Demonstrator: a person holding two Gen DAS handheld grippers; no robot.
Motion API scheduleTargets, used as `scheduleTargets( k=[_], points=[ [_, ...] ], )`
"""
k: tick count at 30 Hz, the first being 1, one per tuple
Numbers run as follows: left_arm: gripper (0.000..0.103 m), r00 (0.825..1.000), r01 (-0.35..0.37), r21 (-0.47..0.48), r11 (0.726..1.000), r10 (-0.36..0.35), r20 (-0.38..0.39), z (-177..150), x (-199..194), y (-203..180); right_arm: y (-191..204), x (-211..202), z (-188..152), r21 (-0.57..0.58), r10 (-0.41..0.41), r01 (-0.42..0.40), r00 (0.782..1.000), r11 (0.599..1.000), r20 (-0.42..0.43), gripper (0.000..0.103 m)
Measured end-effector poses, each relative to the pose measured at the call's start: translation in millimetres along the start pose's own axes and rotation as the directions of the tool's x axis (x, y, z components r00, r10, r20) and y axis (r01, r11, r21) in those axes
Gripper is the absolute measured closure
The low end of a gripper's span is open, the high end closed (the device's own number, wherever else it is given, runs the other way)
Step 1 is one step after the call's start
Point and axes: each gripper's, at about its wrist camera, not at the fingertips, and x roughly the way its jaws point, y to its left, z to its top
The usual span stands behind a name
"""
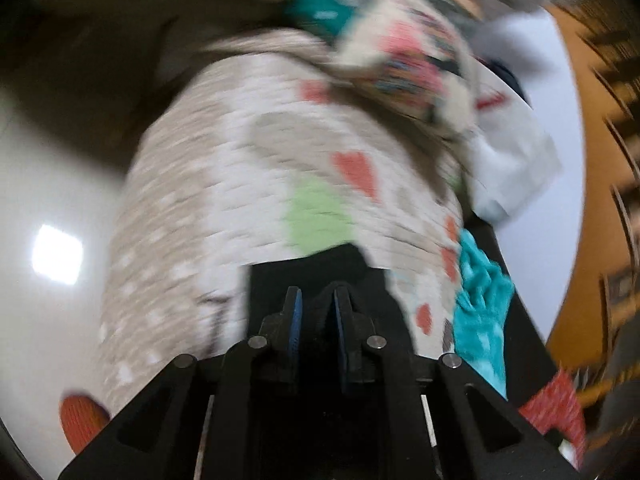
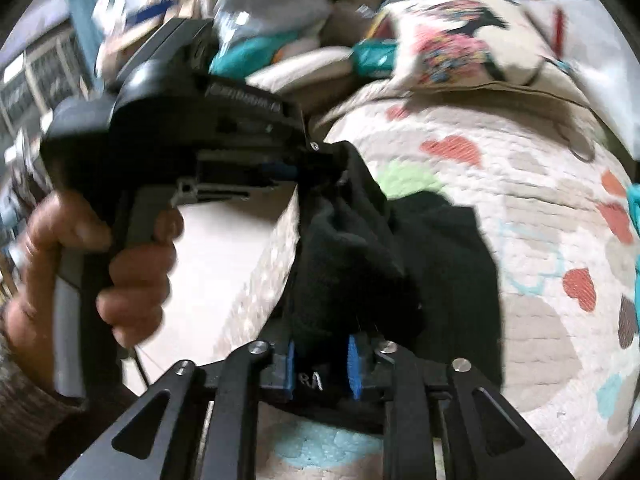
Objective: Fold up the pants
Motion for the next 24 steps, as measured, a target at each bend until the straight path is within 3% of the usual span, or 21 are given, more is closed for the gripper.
scheduleTargets(
  k=[2,3,6,9,11,13,14,19,22,24],
  points=[
    [0.075,1.0,0.012,-0.082,0.997,-0.012,0.002,-2.3,-2.6,21.5,8.5,7.3,-9.4,-0.015,0.025,-0.026,0.999,1.0,-0.032,0.06],
    [0.075,1.0,0.002,-0.117,0.993,-0.001,0.005,-3.3,-4.6,30.0,12.3,7.1,-13.7,-0.017,0.044,-0.045,0.998,0.999,-0.039,0.05],
    [0.074,0.999,-0.029,-0.222,0.975,0.034,0.017,-7.3,-12.6,54.2,21.4,-1.3,-24.0,-0.064,0.065,-0.068,0.997,0.996,-0.041,0.036],
    [0.074,0.986,-0.121,-0.246,0.962,0.145,0.08,-11.0,-27.3,57.7,20.9,-16.1,-27.4,-0.086,0.089,-0.093,0.995,0.992,-0.05,0.036],
    [0.074,0.966,-0.185,-0.252,0.95,0.223,0.131,-13.1,-39.1,55.2,13.9,-28.0,-28.7,-0.074,0.086,-0.088,0.996,0.993,-0.038,0.036],
    [0.074,0.944,-0.216,-0.27,0.938,0.271,0.19,-16.0,-51.6,52.7,4.1,-39.0,-29.1,-0.038,0.07,-0.07,0.997,0.997,-0.014,0.036],
    [0.074,0.941,-0.208,-0.269,0.94,0.268,0.208,-17.3,-55.6,52.4,-2.8,-41.4,-26.6,-0.015,0.058,-0.058,0.998,0.998,-0.003,0.036],
    [0.071,0.949,-0.152,-0.106,0.983,0.175,0.263,-31.4,-59.4,14.3,-34.4,-40.8,-15.3,0.107,0.045,-0.047,0.999,0.993,0.019,0.036],
    [0.067,0.977,-0.136,-0.012,0.991,0.136,0.162,-37.7,-33.0,-1.3,-44.3,-39.7,-14.4,0.137,0.038,-0.041,0.999,0.99,0.026,0.036],
    [0.067,0.981,-0.173,-0.017,0.985,0.173,0.082,-39.9,-9.5,1.4,-51.6,-35.2,-15.5,0.157,0.033,-0.035,0.999,0.987,0.018,0.036]
  ],
)
